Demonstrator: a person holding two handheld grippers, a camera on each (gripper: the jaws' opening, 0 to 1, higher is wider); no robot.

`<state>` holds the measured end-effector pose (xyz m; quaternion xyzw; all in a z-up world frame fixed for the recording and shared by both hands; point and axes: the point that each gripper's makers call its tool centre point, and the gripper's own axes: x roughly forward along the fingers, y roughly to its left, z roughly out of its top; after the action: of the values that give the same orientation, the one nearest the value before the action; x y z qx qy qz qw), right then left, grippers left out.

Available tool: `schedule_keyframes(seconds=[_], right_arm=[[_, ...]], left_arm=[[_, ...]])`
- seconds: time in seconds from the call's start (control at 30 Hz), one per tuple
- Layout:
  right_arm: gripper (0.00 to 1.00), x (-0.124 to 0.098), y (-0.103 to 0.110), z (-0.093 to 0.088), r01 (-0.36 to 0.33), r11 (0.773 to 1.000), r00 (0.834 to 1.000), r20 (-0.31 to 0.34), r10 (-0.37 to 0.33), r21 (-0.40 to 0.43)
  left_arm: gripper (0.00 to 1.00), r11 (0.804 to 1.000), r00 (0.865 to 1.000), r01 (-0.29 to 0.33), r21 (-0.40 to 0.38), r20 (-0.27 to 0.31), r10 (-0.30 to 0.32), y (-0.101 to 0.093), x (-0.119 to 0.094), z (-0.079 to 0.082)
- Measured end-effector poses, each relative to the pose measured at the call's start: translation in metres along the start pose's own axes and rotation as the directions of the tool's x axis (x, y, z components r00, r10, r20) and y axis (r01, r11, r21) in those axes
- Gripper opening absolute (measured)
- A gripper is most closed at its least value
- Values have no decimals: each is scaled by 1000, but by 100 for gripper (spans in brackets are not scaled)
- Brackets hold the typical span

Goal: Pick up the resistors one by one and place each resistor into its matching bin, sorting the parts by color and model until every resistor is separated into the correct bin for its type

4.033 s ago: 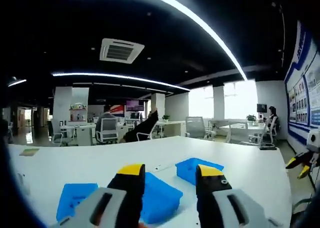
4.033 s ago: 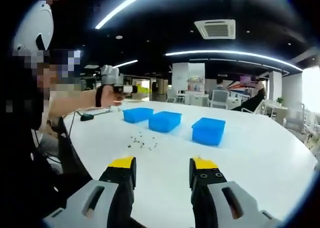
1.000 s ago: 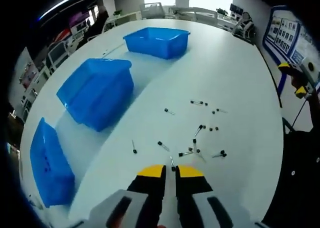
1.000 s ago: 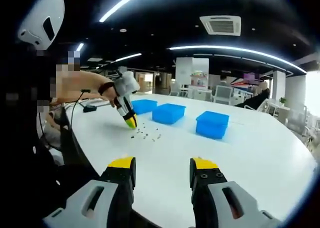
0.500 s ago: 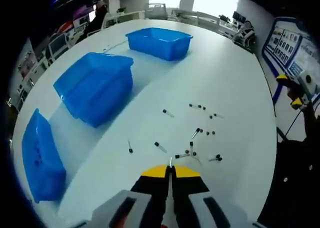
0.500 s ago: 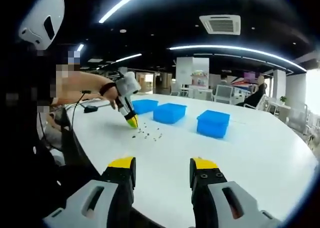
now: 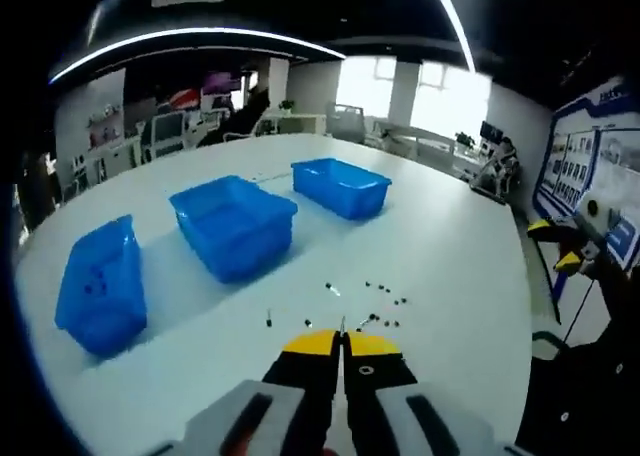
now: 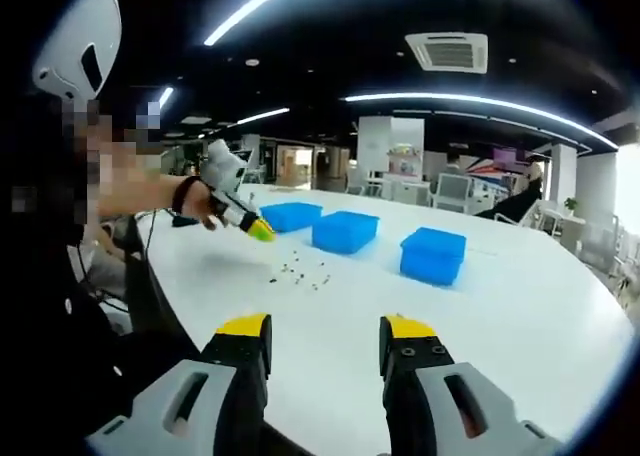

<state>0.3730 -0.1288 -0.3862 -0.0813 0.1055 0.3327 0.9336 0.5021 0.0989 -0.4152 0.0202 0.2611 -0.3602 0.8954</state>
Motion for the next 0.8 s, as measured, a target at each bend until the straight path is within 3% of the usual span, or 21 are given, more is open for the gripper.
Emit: schedule_keyframes(seconds=[0.1,0.2,0.3,0.37,0.4,0.43,0.5,0.63,0.7,0.8], right_arm=[[45,2,1,5,0,1000,1000,10,1,-7],[45,2,1,8,-1,1000,1000,12,2,-13],[45,2,1,9,0,1000,1000,18,0,-18],[44,1,0,11,10,999,1000,24,-9,-33],[44,1,-1,12,11,999,1000,26,-10,-34],[44,1,-2,13,12,999,1000,28,-11,-32],[44,1,-3,15,15,999,999,32,-14,-30],[44,2,-3,18,12,1000,999,40,-11,-25],[44,2,-3,17,14,1000,999,42,-13,-21],[44,2,-2,16,14,1000,999,43,-13,-20]], left_arm=[[5,999,993,-34,-12,113,35,-5,-22,14],[5,998,974,-60,-38,215,66,-13,-43,25],[5,993,940,-120,-19,319,120,-14,-61,35],[5,992,917,-116,-45,380,124,-17,-68,40],[5,994,895,-103,-43,432,112,-21,-73,47],[5,993,887,-97,-61,448,114,-19,-76,50],[5,988,889,-146,-48,431,153,-11,-74,52],[5,988,878,-151,-34,454,150,-3,-65,71],[5,987,871,-159,-26,466,153,2,-57,84],[5,982,874,-188,-16,453,174,24,-34,101]])
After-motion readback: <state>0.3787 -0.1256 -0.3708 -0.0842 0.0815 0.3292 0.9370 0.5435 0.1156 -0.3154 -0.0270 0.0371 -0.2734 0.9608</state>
